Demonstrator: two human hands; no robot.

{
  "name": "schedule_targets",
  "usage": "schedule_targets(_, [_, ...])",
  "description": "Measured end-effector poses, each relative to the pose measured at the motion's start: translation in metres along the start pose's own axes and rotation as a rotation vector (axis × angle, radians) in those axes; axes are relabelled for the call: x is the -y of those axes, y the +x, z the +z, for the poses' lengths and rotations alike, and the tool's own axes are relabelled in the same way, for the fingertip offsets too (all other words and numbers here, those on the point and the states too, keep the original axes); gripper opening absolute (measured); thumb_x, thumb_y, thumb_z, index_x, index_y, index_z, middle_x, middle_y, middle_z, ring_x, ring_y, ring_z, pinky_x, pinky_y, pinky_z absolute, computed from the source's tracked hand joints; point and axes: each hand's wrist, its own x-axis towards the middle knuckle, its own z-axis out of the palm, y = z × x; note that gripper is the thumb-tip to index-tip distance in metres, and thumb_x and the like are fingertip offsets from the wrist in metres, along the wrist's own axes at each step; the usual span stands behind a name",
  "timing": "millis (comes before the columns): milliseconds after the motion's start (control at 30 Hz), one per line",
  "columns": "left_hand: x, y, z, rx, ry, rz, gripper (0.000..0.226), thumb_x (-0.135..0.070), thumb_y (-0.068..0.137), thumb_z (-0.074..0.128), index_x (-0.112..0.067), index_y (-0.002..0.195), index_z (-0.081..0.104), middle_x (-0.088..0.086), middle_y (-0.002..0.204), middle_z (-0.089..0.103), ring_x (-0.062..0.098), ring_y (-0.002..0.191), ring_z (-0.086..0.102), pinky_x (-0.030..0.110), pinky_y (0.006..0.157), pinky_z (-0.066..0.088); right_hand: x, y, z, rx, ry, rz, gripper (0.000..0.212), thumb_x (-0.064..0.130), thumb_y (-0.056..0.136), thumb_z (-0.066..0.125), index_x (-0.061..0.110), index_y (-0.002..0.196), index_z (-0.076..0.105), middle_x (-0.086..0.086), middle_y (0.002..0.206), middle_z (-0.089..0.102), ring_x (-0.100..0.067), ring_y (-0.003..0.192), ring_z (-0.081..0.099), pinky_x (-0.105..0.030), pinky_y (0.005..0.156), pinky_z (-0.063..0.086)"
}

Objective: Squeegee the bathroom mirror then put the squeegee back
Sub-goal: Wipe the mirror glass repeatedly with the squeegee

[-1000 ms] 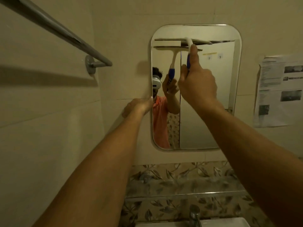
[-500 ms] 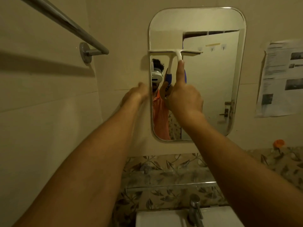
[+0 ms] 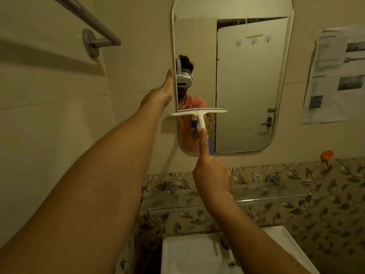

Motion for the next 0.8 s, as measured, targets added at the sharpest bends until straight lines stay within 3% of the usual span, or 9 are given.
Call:
schedule_targets(100, [0.005,0.003,0.006,-0.017,-0.055,0.034,0.122,-0.101,0.065,0.024,-0.011,0.145,0.047,0.02,0.138,0.055,0.033,0.109,0.058,0.043,0.087,0.044,-0.007,-0.019,0.012,0.052,-0.013,0.037,0.099,0.009,0.096,0.042,0.033,0.147,-0.039,-0.004,0.067,0.049,-0.016,0.05,0.045,-0.031,0.048,0.039])
schedule_targets(233, [0.009,0.002,0.011,-0.096,0.001,0.056,0.108,-0.094,0.073,0.034,-0.013,0.141,0.052,0.017,0.138,0.056,0.037,0.12,0.056,0.047,0.098,0.046,-0.013,-0.041,0.029,0.087,-0.015,0.059,0.101,0.009,0.098,0.043,0.032,0.145,-0.043,0.0,0.064,0.045,-0.013,0.049,0.043,-0.029,0.044,0.036])
schedule_targets(400, [0.008,0.009,0.012,-0.075,-0.05,0.039,0.122,-0.098,0.063,0.023,-0.011,0.144,0.049,0.021,0.14,0.054,0.04,0.123,0.054,0.053,0.104,0.043,-0.021,-0.06,0.044,0.118,0.051,0.078,0.099,0.011,0.1,0.042,0.033,0.144,-0.044,-0.001,0.073,0.055,-0.015,0.056,0.055,-0.034,0.054,0.054])
schedule_targets(800, [0.007,-0.001,0.008,-0.101,0.013,0.056,0.112,-0.093,0.069,0.017,-0.013,0.14,0.055,0.018,0.137,0.057,0.038,0.12,0.055,0.051,0.102,0.044,-0.032,-0.085,0.053,0.238,0.102,0.166,0.098,0.013,0.099,0.041,0.036,0.144,-0.043,0.002,0.075,0.058,-0.013,0.058,0.051,-0.031,0.054,0.05])
